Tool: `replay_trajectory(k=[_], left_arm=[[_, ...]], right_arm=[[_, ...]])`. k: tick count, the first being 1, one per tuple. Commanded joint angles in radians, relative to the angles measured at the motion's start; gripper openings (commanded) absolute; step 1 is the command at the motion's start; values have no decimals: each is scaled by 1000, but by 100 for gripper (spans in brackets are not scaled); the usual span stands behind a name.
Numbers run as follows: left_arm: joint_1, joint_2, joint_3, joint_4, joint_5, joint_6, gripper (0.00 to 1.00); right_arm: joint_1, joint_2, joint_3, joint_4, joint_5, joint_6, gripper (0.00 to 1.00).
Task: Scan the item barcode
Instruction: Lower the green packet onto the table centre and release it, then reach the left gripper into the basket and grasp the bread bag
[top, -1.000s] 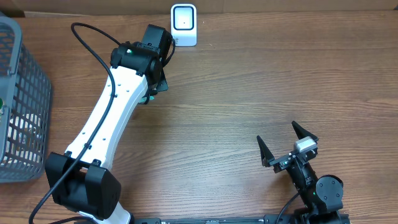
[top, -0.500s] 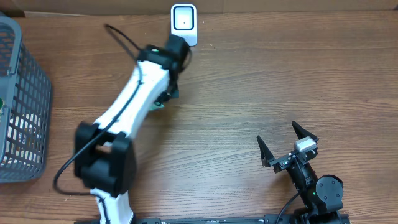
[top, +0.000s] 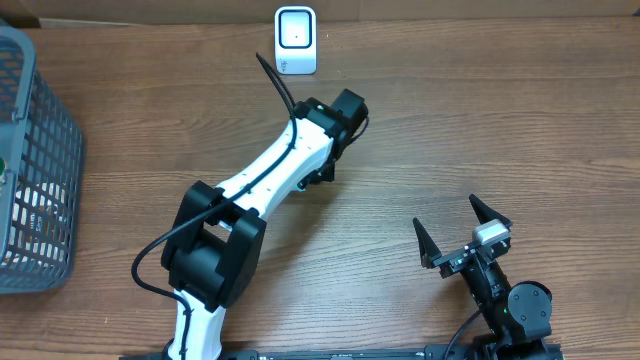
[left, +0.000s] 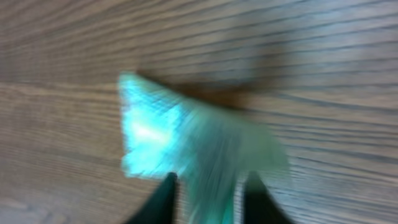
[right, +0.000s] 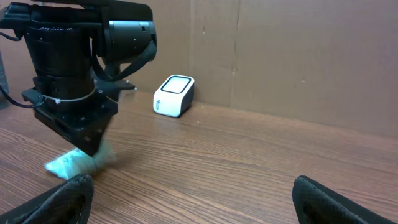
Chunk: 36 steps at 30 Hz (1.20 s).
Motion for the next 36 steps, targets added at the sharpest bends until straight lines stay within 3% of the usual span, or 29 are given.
replay_trajectory(k=[1, 2, 4, 14, 18, 24, 36], left_arm=[[-2, 4, 12, 9, -8, 6, 83], [3, 4, 23, 3, -5, 5, 91], [14, -5, 69, -29, -3, 2, 94], [193, -182, 578, -325, -3, 18, 99], [377, -298, 753, -466, -2, 18, 98], [719, -434, 777, -542, 8, 36, 100], [1387, -363, 736, -520, 297, 145, 100]], right_arm=[[-2, -10, -11, 5, 6, 3, 100], [-2, -10, -11, 5, 6, 3, 100], [-2, -10, -11, 5, 6, 3, 100], [-2, -10, -11, 5, 6, 3, 100], [-2, -10, -11, 5, 6, 3, 100], [-2, -10, -11, 5, 6, 3, 100], [-2, -10, -11, 5, 6, 3, 100]])
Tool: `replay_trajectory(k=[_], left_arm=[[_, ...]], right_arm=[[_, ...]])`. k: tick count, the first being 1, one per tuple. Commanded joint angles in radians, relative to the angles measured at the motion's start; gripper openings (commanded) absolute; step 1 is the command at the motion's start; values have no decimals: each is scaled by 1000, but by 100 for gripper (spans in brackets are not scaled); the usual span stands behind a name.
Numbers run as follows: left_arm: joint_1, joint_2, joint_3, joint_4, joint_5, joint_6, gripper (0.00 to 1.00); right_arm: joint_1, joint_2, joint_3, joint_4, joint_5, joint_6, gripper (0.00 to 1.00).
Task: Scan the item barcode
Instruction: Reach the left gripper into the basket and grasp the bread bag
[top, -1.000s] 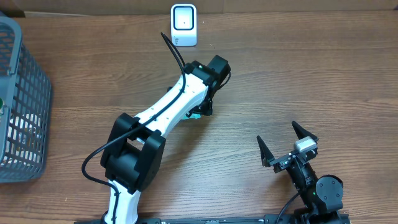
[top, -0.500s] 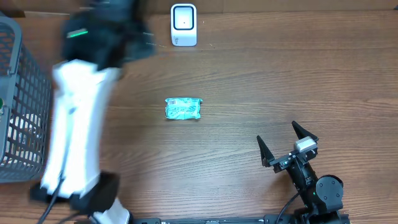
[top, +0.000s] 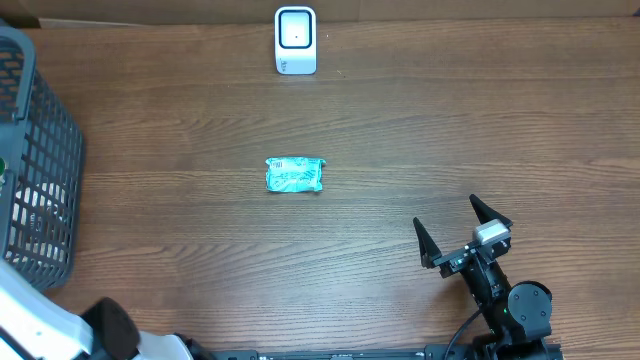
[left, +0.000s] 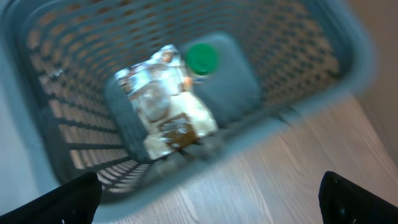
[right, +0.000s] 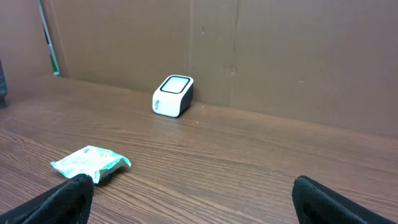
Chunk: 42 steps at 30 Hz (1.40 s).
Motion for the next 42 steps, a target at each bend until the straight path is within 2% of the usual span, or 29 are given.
replay_trajectory(k=[1, 5, 13, 17, 20, 28, 38, 42], left_arm=[[150, 73, -28, 10, 129, 50, 100], [220, 167, -34, 15, 135, 53, 100], [212, 375, -34, 31, 132, 45, 100], [211, 468, -40, 41, 104, -64, 100], [211, 504, -71, 76, 103, -90, 100], [196, 514, -309, 249, 92, -136, 100], [141, 514, -609, 509, 88, -140, 95], [136, 514, -654, 541, 65, -139, 83]], right_arm=[[-2, -10, -11, 5, 6, 4, 100], [-2, -10, -11, 5, 6, 4, 100], [-2, -10, -11, 5, 6, 4, 100], [-2, -10, -11, 5, 6, 4, 100], [-2, -10, -11, 5, 6, 4, 100], [-2, -10, -11, 5, 6, 4, 100], [-2, -10, -11, 5, 6, 4, 100], [-2, -10, -11, 5, 6, 4, 100]])
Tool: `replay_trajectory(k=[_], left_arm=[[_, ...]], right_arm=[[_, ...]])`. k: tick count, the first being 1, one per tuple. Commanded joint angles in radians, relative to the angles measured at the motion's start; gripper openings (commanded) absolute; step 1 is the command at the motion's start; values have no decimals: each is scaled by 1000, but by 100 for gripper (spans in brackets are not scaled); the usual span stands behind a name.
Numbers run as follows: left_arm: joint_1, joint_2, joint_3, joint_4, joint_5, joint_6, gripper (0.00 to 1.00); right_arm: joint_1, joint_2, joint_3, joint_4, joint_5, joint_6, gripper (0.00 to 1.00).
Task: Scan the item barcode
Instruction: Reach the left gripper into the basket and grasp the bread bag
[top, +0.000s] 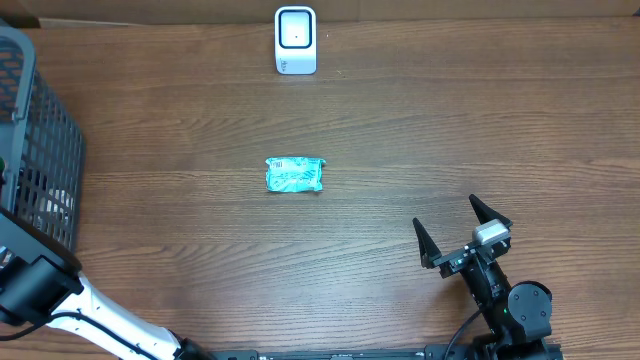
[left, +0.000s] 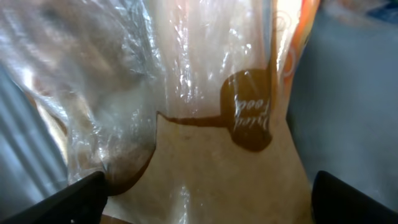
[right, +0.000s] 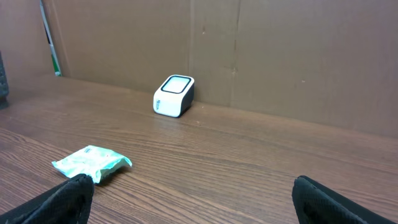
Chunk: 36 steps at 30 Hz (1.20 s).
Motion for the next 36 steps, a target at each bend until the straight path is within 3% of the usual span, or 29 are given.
replay_trajectory(k=[1, 5, 6, 8, 10, 21, 27, 36], left_arm=[[-8, 8, -48, 22, -35, -18, 80], [-8, 8, -77, 36, -71, -13, 66], [-6, 8, -82, 36, -81, -13, 55], [-5, 8, -87, 33, -94, -4, 23], [-5, 8, -87, 33, -95, 18, 4], [-5, -40, 14, -62, -94, 42, 4], [-5, -217, 139, -122, -94, 42, 4], [-10, -535, 177, -103, -93, 83, 4]], right_arm=[[-2, -10, -11, 5, 6, 4, 100], [-2, -10, -11, 5, 6, 4, 100], [-2, -10, -11, 5, 6, 4, 100], [-2, -10, -11, 5, 6, 4, 100], [-2, -10, -11, 5, 6, 4, 100], [-2, -10, -11, 5, 6, 4, 100], [-2, -10, -11, 5, 6, 4, 100], [-2, -10, -11, 5, 6, 4, 100]])
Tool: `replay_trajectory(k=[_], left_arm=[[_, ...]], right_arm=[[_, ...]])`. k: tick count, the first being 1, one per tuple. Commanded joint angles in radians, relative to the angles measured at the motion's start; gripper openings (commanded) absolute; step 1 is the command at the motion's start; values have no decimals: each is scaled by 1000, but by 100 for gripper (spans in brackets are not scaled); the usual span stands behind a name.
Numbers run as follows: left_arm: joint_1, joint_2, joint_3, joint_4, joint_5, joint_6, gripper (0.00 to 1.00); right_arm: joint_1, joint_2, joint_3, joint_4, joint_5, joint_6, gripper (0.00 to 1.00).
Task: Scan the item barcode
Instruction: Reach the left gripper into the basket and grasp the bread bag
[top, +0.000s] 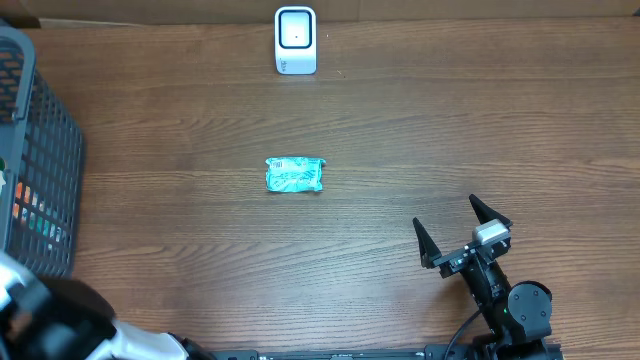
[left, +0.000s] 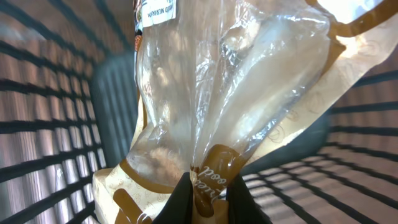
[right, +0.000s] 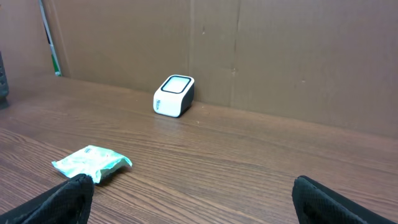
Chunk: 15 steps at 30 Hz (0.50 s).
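My left gripper (left: 208, 200) is shut on the brown printed edge of a clear plastic bag (left: 211, 93) with cream and brown print. The grey basket's mesh (left: 50, 112) shows all around the bag. The white barcode scanner (top: 295, 40) stands at the table's far edge, also in the right wrist view (right: 174, 95). A teal packet (top: 294, 174) lies flat mid-table. My right gripper (top: 463, 240) stands open and empty near the front right. Overhead shows only my blurred left arm (top: 45, 318) at the lower left.
The grey mesh basket (top: 45, 140) fills the left edge of the table, with something orange and green inside. A cardboard wall (right: 280, 56) backs the table behind the scanner. The teal packet (right: 92, 163) lies left of my right gripper's line of sight.
My left gripper was wide open right against the clear bag; now it is shut on the bag's brown edge, with the bag seen farther out against the basket mesh. Packet, scanner and right arm unchanged.
My left gripper had the teal packet between its fingers low over mid-table below the scanner. Then the packet lay alone on the table and the gripper was open above the basket. Then it was open against the clear bag, and now grips it.
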Motion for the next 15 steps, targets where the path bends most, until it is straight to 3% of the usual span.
replay_trajectory(k=[1, 7, 15], left_arm=[[-10, -156, 23, 9, -1, 45, 4], [-97, -322, 23, 29, 61, 93, 4], [-456, -414, 21, -44, 3, 136, 4]], right_arm=[[-2, -10, -11, 5, 6, 4, 100], [-2, -10, -11, 5, 6, 4, 100], [-2, -10, -11, 4, 6, 4, 100]])
